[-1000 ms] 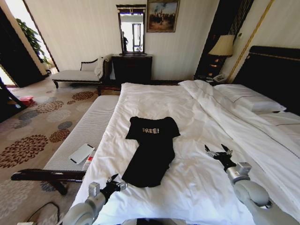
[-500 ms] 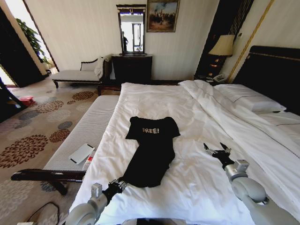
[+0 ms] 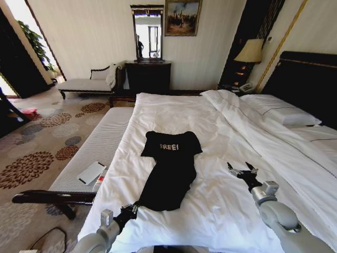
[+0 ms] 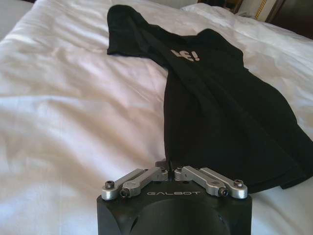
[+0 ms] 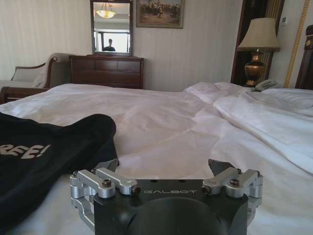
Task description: Fold the clothes on the bed.
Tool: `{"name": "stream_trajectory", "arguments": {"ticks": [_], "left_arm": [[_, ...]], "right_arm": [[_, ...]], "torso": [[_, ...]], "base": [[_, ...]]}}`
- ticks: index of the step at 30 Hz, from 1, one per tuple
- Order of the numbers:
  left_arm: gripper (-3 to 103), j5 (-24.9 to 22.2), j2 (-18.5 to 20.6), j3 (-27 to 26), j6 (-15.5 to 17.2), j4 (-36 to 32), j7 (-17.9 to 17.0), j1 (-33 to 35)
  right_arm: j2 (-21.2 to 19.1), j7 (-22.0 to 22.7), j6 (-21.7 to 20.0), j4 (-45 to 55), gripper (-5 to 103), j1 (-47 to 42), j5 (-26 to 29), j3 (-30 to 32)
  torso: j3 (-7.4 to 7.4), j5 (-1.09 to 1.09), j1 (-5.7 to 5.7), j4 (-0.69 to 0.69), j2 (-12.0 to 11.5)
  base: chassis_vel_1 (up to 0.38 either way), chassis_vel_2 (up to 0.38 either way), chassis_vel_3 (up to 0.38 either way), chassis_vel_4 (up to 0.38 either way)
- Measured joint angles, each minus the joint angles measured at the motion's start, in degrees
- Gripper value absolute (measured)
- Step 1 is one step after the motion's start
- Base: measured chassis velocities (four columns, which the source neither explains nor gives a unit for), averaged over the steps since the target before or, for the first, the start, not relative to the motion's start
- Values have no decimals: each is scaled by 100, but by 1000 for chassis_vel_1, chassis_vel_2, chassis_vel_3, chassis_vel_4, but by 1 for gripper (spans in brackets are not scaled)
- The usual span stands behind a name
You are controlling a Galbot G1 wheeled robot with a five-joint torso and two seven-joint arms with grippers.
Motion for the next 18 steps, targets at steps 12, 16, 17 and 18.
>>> {"name": "stream_trajectory", "arguments": {"ticks": [12,16,17,18], "left_arm": [[0,-601,-45,-866,-25,-297,-188,-211],[0,-881,-40,-1259,-2,-363,-204,-207],[0,-914,-39,-1300,0,-369,-205,-206],[0,-914,-39,-1300,0,-369,-205,-206]], "right_arm": [[-16,-2395,816,-84,100,-737,-849,-182],[-77,-2882,1053,-376,100,-606,-1165,-330],[-83,-2926,1066,-394,100,-597,-1199,-350],[-83,-2926,1066,-394,100,-597,-1199,-350]], "torso": [[0,0,0,-2,0],[0,1,0,0,0],[0,1,0,0,0],[0,1,0,0,0]], "base": [[0,0,0,0],[0,0,0,0],[0,0,0,0],[0,0,0,0]]}}
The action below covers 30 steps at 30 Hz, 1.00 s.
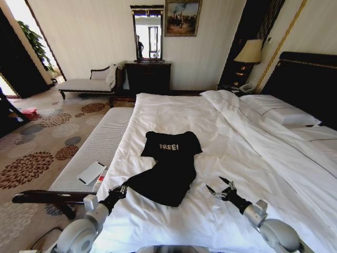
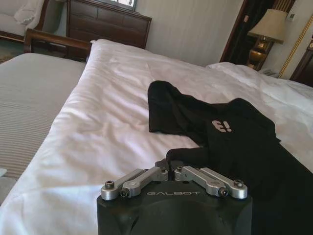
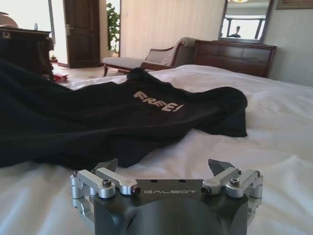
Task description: Fold the clothes on the bed.
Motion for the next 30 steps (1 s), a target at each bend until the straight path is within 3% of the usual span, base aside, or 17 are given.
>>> {"name": "stream_trajectory", "arguments": {"ticks": [2,8,22,30], "left_arm": [[0,-192,34,-177,25,-11,-24,-49],[0,-359,145,-37,75,78,-98,-381],[0,-339,119,-33,79,190,-86,-266],[0,-344,92,-2,84,139,-125,-297]], "right_arm": [[-23,-198,30,-69,100,44,-129,-136],[10,-421,-19,24,100,18,-55,-334],[-396,-201,-314,-275,100,864,333,-899],[-620,-84,-442,-778,102,1691,579,-1652]], "torso": [[0,0,0,1,0],[0,-1,0,-4,0],[0,-1,0,0,0],[0,0,0,-1,0]], "base": [[0,0,0,0],[0,0,0,0],[0,0,0,0],[0,0,0,0]]}}
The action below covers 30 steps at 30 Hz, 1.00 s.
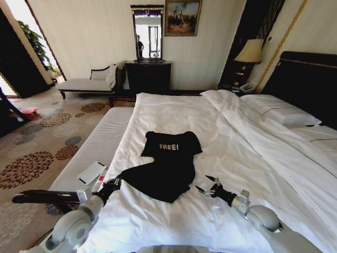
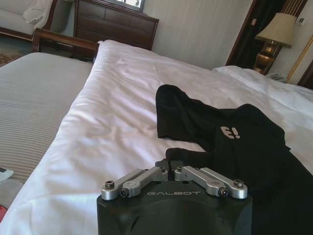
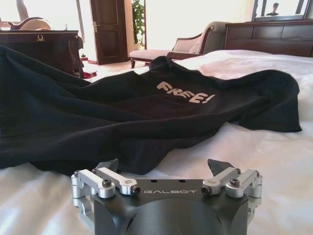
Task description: Fold the clothes on the bed.
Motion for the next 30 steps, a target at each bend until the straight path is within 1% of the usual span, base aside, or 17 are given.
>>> {"name": "stream_trajectory", "arguments": {"ticks": [5,7,10,12,13,15,17,18,19,22,25,26,28,29,30], "left_arm": [[0,52,-26,44,17,-42,-34,0],[0,57,-26,44,17,-42,-35,4],[0,76,-36,44,21,-35,-35,24],[0,97,-48,60,21,-30,-33,28],[0,159,-73,100,22,-19,-20,28],[0,171,-78,107,22,-15,-18,28],[0,190,-81,113,22,-2,0,39],[0,191,-80,113,22,3,4,45],[0,191,-80,112,22,7,10,49],[0,193,-82,112,22,19,18,48],[0,202,-94,113,22,55,32,40],[0,202,-94,113,22,55,32,40],[0,204,-95,113,22,99,65,36],[0,204,-96,113,22,113,68,29],[0,204,-98,113,23,122,70,22]], "right_arm": [[-79,38,-41,-256,98,387,150,-396],[-91,39,-46,-268,97,415,174,-422],[-143,46,-75,-307,92,551,265,-571],[-155,48,-85,-325,92,606,295,-639],[-158,49,-91,-371,87,723,335,-765],[-158,50,-95,-377,87,753,350,-796],[-169,47,-116,-377,78,840,384,-908],[-174,45,-120,-377,75,866,385,-937],[-176,43,-124,-383,73,902,385,-980],[-175,43,-130,-422,71,983,393,-1059],[-154,23,-130,-446,58,1041,397,-1128],[-154,23,-130,-446,58,1041,397,-1128],[-128,-29,-130,-452,48,1058,397,-1162],[-121,-45,-127,-459,48,1058,395,-1166],[-117,-55,-124,-463,42,1058,393,-1166]], "torso": [[0,1,0,0,0],[0,1,0,0,0],[0,0,0,0,0],[0,0,0,0,0],[0,0,0,0,0],[0,0,0,0,0],[0,0,0,0,0],[0,0,0,-1,0],[0,-1,0,0,0],[0,0,0,0,0],[0,0,0,0,0],[0,0,0,0,0],[0,0,0,0,0],[0,0,0,0,0],[0,0,0,0,0]], "base": [[0,0,0,0],[0,0,0,0],[0,0,0,0],[0,0,0,0],[0,0,0,0],[0,0,0,0],[0,0,0,0],[0,0,0,0],[0,0,0,0],[0,0,0,0],[0,0,0,0],[0,0,0,0],[0,0,0,0],[0,0,0,0],[0,0,0,0]]}}
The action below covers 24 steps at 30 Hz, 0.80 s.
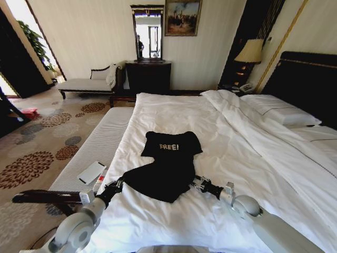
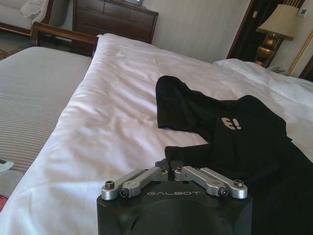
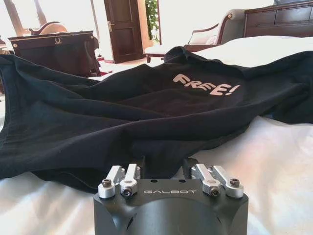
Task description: Fold the clothes on the bed.
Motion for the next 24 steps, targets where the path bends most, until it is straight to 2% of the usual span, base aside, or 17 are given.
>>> {"name": "stream_trajectory", "arguments": {"ticks": [2,3,4,7,14,20,22,24], "left_arm": [[0,0,0,0,0,0,0,0],[0,-3,-9,9,0,12,0,-23],[0,-4,-33,19,0,32,5,-32],[0,-10,-43,17,0,46,12,-26],[0,-3,-53,-41,-12,-59,33,66],[0,224,-81,-174,-101,-258,205,541],[0,333,-199,-236,-154,-339,278,821],[0,370,-247,-245,-168,-361,296,892]], "right_arm": [[0,0,0,0,42,0,0,0],[3,-31,12,-9,36,-19,-2,2],[18,-67,32,-11,20,-67,1,46],[19,-67,39,16,4,-84,2,78],[-106,-55,44,109,0,-85,-18,169],[-501,-76,48,306,0,-269,-21,535],[-748,-156,87,401,0,-491,-102,834],[-809,-187,103,420,0,-543,-133,899]], "torso": [[0,0,0,0,0],[0,-1,0,0,0],[0,-1,0,0,0],[0,0,0,0,0],[0,1,0,-1,0],[0,1,0,0,0],[0,-1,0,-1,1],[-1,0,0,0,0]], "base": [[0,0,0,0],[0,0,0,0],[0,0,0,0],[0,0,0,0],[0,0,0,0],[0,0,0,0],[0,0,0,0],[0,0,0,0]]}}
